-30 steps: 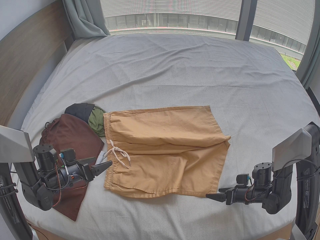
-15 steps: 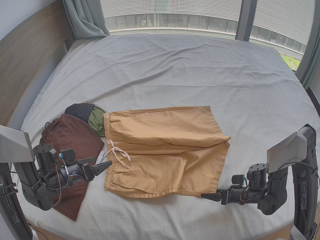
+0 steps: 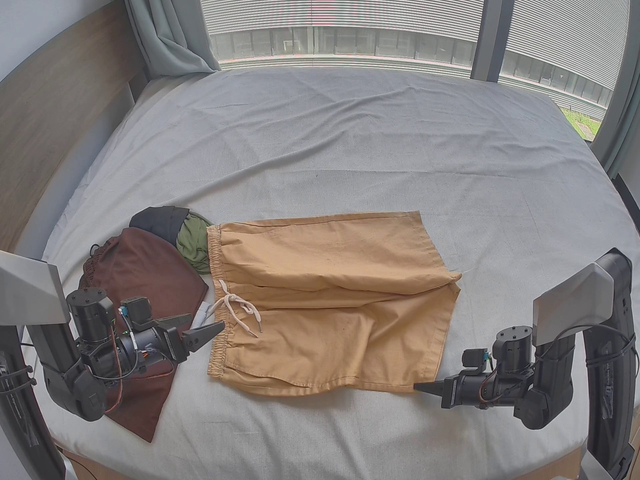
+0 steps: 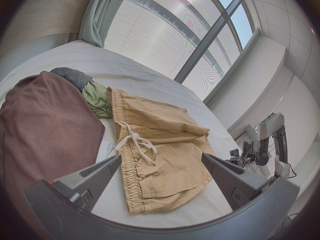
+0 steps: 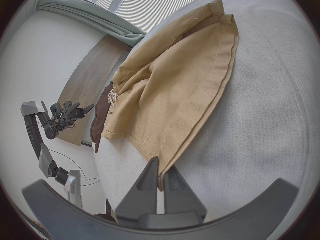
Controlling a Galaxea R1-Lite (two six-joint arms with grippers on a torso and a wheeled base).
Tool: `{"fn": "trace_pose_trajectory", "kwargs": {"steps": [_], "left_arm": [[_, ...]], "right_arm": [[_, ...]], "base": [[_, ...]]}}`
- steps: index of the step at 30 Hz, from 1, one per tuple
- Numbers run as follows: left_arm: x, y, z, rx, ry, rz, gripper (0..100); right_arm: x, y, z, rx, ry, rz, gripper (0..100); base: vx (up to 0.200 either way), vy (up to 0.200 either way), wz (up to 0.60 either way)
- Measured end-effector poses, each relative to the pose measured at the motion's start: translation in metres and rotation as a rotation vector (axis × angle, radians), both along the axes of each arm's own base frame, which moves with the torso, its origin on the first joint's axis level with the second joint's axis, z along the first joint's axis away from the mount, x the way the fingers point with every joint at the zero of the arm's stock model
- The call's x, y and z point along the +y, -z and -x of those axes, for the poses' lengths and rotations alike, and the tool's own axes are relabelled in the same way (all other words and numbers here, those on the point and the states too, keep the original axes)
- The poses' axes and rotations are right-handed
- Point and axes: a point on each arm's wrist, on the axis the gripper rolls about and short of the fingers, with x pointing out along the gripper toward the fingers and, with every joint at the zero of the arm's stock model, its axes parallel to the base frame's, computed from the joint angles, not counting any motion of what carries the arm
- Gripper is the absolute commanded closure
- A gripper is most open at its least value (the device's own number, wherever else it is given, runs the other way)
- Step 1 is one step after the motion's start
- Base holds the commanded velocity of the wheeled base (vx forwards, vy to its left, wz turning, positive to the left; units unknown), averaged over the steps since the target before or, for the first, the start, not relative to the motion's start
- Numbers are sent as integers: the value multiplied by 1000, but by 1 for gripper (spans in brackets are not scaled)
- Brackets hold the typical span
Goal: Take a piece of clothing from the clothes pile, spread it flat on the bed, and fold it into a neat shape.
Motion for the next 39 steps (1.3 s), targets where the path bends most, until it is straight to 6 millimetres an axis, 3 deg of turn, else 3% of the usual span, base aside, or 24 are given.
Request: {"fn": "trace_pose_trajectory", "kwargs": {"steps": [10, 23, 39], "left_arm": [[0, 1, 0, 3, -1, 0, 0], [1, 9, -2, 27, -5, -6, 0], [10, 22, -6, 69, -36, -8, 0]], "right_arm": [[-8, 0, 9, 22, 37, 36, 100], [-41, -13, 16, -10, 113, 78, 100], [-42, -16, 16, -18, 116, 76, 100]], "base": [[0, 0, 0], [0, 0, 0], [0, 0, 0]]}}
